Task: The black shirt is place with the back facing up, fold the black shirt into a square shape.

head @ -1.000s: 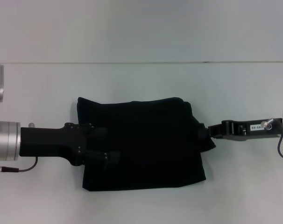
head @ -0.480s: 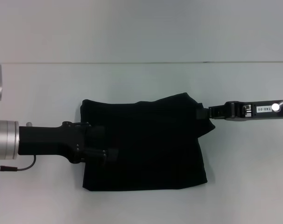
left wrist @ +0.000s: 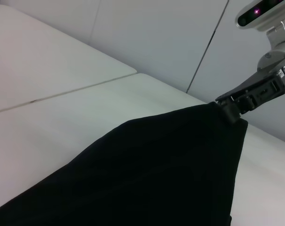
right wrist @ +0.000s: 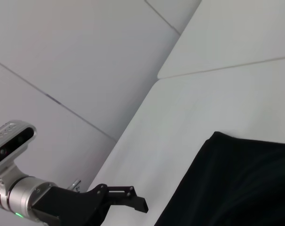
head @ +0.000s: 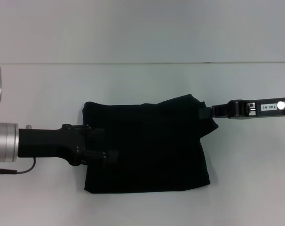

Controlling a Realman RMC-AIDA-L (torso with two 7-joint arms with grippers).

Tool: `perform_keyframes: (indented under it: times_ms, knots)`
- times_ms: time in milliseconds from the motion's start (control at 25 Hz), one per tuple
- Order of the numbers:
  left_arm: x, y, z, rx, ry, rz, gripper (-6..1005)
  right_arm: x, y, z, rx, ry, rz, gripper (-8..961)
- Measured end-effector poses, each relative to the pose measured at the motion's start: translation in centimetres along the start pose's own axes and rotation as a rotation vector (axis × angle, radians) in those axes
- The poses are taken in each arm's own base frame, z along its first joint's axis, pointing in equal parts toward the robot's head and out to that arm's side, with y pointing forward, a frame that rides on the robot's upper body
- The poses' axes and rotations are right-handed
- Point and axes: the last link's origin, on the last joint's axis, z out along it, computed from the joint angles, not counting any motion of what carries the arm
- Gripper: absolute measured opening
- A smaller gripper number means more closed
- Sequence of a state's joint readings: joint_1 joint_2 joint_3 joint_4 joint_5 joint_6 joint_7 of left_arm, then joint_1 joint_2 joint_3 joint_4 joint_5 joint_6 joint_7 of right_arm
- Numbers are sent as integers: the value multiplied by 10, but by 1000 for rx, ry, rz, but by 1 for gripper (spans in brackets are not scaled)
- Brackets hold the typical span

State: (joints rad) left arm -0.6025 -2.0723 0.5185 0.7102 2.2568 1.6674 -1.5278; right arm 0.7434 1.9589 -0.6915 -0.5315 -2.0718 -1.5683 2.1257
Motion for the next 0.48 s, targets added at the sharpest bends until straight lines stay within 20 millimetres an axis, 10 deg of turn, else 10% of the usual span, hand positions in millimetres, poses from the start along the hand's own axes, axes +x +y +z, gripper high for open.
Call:
perform_keyframes:
  times_ms: [480]
  knots:
    - [-2, 0, -1, 3, -1, -5, 936, 12, -4, -5, 10, 31, 2, 134]
